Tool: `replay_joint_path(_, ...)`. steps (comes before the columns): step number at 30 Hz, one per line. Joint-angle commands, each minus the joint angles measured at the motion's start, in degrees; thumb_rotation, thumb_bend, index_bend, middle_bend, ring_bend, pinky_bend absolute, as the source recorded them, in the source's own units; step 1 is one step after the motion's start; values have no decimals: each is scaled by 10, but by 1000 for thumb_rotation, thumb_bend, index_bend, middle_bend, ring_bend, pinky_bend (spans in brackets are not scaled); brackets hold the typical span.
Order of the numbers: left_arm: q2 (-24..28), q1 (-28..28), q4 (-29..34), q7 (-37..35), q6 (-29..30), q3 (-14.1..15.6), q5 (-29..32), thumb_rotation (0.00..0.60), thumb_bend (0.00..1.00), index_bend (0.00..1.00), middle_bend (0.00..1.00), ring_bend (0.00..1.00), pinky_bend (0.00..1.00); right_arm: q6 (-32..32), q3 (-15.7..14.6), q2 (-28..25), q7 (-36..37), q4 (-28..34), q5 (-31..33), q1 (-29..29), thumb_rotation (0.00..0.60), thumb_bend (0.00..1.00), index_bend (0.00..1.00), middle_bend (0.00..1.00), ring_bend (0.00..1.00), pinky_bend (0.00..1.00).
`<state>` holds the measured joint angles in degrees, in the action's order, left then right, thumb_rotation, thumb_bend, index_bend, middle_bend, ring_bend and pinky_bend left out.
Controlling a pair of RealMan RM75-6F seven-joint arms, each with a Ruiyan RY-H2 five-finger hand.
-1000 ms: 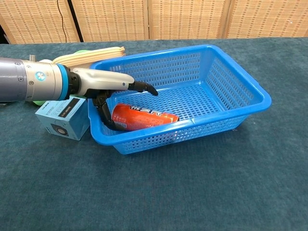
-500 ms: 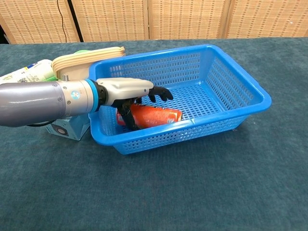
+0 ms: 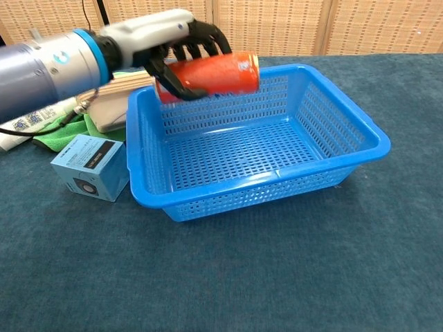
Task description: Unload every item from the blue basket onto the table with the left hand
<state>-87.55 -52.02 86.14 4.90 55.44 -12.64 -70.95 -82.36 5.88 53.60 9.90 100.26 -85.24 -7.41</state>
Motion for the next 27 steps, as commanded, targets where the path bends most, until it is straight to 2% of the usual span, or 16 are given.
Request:
replay_joint_path(1, 67, 50, 41, -51, 44, 2, -24, 600, 564, 576, 559, 518, 533, -4, -1, -2, 3, 2, -4, 2, 600, 0, 0, 0, 0, 0)
replay_joint_path(4, 112, 106, 39, -119, 78, 37, -53, 600, 545, 568, 559, 514, 533, -5, -4, -4, 9, 3, -11, 3, 600, 0, 0, 0, 0, 0)
replay_joint_path(8, 144, 177, -9, -224, 124, 99, -108, 600, 542, 562, 559, 513, 533, -9, -7, -5, 11, 5, -22, 4, 600, 0, 0, 0, 0, 0)
replay_joint_path(11, 141, 217, -55, -292, 135, 127, -112, 600, 541, 557, 558, 509, 533, -11, -11, -6, 10, 8, -32, 5, 600, 0, 0, 0, 0, 0)
replay_joint_path(16, 105, 250, -141, -348, 137, 145, -114, 600, 526, 540, 544, 467, 511, -14, -17, -6, 7, 12, -48, 5, 600, 0, 0, 0, 0, 0)
replay_joint_path(19, 83, 262, -183, -345, 145, 146, -117, 600, 476, 458, 388, 247, 304, -8, -21, -6, 8, 13, -52, 3, 600, 0, 0, 0, 0, 0)
replay_joint_path(20, 77, 266, -193, -336, 146, 144, -115, 600, 447, 374, 267, 137, 200, -6, -22, -5, 8, 13, -53, 1, 600, 0, 0, 0, 0, 0)
replay_joint_path(21, 76, 268, -195, -328, 140, 145, -112, 600, 409, 242, 141, 57, 107, -4, -22, -5, 7, 13, -53, 1, 600, 0, 0, 0, 0, 0)
replay_joint_path(23, 85, 267, -181, -312, 116, 148, -103, 600, 331, 54, 13, 0, 13, -2, -24, -5, 6, 14, -55, 0, 600, 0, 0, 0, 0, 0)
replay_joint_path(24, 91, 267, -171, -311, 109, 148, -100, 600, 284, 0, 0, 0, 0, -2, -25, -5, 6, 14, -58, 0, 600, 0, 0, 0, 0, 0)
replay_joint_path(27, 102, 277, -144, -306, 118, 143, -99, 600, 237, 0, 0, 0, 0, -10, -29, -6, 4, 16, -70, 1, 600, 0, 0, 0, 0, 0)
